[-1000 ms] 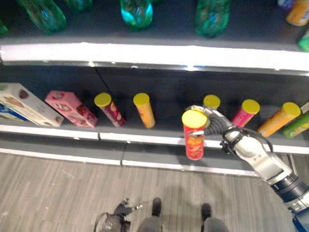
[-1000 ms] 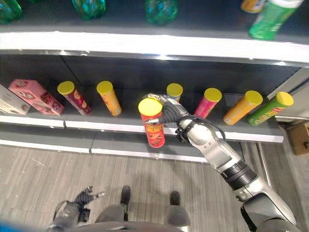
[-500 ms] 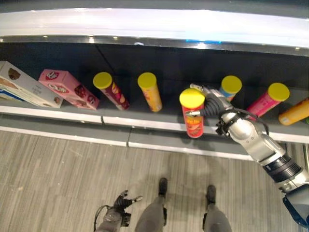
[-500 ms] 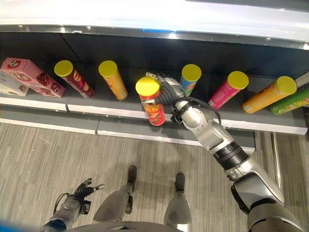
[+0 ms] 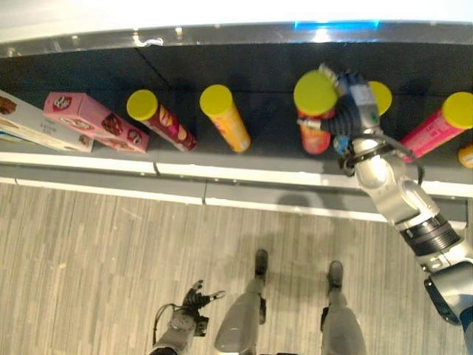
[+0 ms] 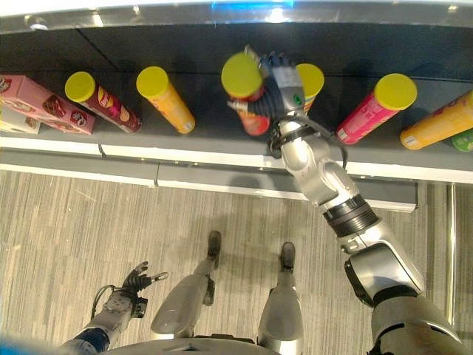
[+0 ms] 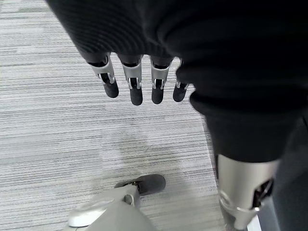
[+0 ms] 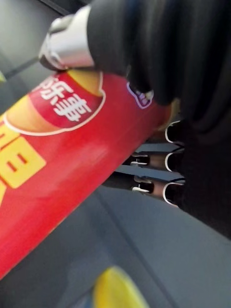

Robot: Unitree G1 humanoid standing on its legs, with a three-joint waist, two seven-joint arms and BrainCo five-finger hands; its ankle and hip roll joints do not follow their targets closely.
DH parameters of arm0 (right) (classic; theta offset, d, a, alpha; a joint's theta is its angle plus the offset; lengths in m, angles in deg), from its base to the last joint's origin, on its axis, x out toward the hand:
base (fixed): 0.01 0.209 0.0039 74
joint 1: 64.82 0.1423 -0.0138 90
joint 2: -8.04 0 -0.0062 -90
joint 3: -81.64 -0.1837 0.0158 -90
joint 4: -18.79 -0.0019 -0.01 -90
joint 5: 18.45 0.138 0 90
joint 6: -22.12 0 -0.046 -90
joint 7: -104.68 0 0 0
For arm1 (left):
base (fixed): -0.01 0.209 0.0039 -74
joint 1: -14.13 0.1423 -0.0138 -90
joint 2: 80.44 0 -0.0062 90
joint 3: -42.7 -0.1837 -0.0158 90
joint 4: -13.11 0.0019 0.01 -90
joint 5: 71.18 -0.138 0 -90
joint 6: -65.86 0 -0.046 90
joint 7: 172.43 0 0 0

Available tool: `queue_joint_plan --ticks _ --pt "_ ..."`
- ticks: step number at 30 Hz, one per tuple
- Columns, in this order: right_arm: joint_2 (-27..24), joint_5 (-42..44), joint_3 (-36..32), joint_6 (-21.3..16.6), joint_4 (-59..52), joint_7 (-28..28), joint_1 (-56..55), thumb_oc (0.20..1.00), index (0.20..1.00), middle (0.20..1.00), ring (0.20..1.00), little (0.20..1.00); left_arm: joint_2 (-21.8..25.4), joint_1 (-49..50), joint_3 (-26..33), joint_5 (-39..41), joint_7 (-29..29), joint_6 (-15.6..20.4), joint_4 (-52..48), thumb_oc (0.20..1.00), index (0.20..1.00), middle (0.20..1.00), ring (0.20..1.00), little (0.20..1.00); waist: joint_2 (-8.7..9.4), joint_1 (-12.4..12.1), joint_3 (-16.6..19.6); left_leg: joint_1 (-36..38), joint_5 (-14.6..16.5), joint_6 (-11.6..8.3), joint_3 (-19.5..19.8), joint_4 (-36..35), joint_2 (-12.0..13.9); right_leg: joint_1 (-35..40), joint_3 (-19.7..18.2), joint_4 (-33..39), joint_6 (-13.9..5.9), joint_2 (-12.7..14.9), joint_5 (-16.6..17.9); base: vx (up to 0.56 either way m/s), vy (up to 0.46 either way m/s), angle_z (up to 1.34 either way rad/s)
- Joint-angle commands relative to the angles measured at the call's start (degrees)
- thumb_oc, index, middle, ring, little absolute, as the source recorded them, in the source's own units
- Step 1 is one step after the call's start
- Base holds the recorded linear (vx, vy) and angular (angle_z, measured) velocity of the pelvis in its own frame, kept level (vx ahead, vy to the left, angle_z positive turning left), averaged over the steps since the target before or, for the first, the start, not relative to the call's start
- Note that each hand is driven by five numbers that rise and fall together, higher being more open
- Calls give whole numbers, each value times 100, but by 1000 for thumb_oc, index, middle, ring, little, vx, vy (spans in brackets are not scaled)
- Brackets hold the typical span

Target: Put the goods on the table back onto the shelves and tidy them up.

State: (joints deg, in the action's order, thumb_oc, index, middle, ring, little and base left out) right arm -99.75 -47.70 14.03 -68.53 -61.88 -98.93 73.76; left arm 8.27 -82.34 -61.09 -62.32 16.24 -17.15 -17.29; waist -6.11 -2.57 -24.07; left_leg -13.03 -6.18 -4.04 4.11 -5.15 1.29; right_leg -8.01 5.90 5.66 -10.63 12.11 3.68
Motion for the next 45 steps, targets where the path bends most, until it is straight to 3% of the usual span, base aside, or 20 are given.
queue_joint_plan --ticks 1,26,31,45 --pt "105 -254 -123 -117 -110 -476 518 200 200 200 200 200 172 -71 -276 253 147 105 128 1000 1000 1000 1000 1000 63 -187 258 -141 353 -201 -7 137 264 -218 -6 -497 -186 495 -341 3 2 3" --pt "201 63 320 -91 628 -428 818 200 200 200 200 200 114 -316 -476 337 209 132 242 1000 1000 1000 1000 1000 -251 -426 60 -640 165 -219 347 95 61 -419 301 -523 -234 625 -315 -6 8 9" --pt "101 106 279 -46 779 -506 921 200 200 200 200 200 98 -299 -510 363 188 141 210 1000 1000 1000 1000 1000 -339 -430 21 -707 137 -218 359 83 13 -480 294 -530 -246 644 -306 1 3 1" --pt "49 49 239 16 870 -591 864 200 200 200 200 200 33 -416 -539 356 211 114 201 1000 1000 1000 1000 1000 -351 -320 10 -728 141 -221 329 73 6 -571 236 -559 -264 667 -316 0 0 0"
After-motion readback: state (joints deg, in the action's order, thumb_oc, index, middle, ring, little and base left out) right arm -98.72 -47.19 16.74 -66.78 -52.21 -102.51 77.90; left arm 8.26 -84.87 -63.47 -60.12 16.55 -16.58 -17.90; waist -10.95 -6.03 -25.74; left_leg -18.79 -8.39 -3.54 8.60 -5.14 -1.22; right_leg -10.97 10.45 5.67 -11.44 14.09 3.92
